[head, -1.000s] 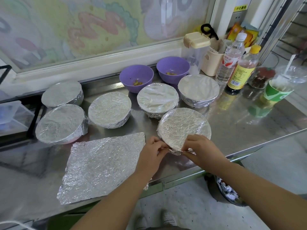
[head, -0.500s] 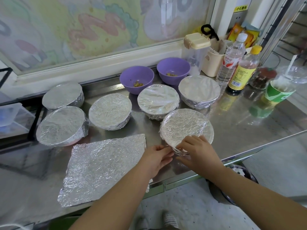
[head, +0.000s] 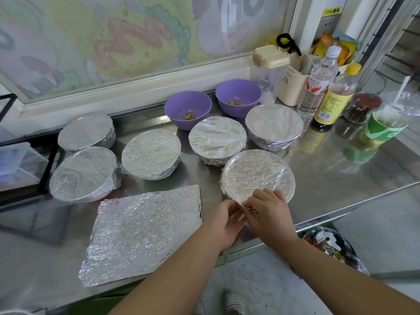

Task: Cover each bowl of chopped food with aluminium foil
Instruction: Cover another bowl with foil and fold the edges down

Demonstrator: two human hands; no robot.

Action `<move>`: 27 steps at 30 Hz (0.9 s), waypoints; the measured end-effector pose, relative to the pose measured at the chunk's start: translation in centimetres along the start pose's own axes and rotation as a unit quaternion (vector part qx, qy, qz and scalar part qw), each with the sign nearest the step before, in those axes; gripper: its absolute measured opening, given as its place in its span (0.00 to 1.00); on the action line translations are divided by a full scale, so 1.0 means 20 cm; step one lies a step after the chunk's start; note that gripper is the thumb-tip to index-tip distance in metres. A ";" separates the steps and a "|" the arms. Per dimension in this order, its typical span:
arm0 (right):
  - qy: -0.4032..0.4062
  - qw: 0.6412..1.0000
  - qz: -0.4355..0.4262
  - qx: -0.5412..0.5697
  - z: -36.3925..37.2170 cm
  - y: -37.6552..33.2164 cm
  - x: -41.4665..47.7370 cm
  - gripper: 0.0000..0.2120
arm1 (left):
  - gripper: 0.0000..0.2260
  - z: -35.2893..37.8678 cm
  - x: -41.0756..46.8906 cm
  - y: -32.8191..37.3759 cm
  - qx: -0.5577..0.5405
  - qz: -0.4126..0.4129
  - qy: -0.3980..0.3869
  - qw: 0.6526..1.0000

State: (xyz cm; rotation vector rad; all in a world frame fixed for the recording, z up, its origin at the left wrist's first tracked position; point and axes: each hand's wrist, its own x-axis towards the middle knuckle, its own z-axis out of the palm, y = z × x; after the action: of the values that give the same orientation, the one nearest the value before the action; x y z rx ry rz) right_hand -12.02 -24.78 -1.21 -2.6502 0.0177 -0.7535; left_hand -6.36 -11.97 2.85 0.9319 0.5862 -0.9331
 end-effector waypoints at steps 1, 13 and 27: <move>-0.002 1.000 0.002 -0.001 0.00 0.00 0.00 0.12 | 0.10 0.02 0.00 0.01 -0.013 -0.002 0.000 1.000; -0.043 0.999 0.006 0.007 0.01 0.03 0.01 0.08 | 0.11 0.15 0.13 0.17 0.148 0.016 0.125 0.981; -0.018 0.996 -0.085 0.027 -0.06 0.09 0.03 0.13 | 0.18 0.16 0.19 0.16 0.173 0.053 0.150 0.972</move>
State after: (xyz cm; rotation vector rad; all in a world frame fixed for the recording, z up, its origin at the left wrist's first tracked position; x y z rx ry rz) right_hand -11.87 -26.94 -0.66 -2.6370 -0.2368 -0.7494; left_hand -1.53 -15.51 2.78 1.4207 0.6326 -0.8161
